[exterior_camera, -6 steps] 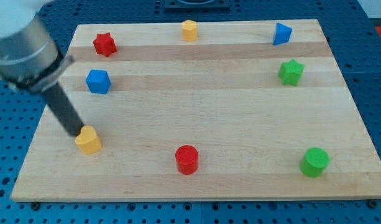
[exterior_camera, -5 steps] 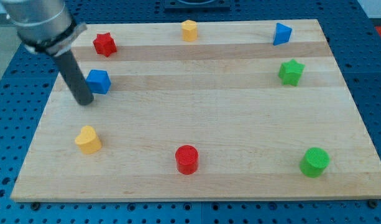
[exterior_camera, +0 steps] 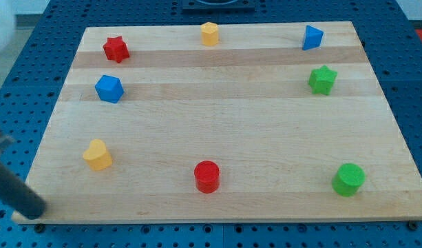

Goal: Slide the yellow heart towards the blue cube

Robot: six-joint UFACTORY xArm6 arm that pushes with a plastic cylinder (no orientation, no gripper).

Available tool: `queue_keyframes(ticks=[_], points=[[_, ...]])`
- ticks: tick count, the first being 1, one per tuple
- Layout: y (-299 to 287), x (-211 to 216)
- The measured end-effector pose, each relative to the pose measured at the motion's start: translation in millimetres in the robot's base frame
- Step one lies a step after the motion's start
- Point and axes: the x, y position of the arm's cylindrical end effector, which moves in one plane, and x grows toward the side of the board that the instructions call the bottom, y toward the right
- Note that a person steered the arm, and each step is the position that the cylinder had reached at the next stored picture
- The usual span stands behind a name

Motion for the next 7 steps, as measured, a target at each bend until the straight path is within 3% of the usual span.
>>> queue_keyframes(ticks=[3,5,7], points=[[36.6,-53.0],[50.5,-49.0],[71.1,-114.4]])
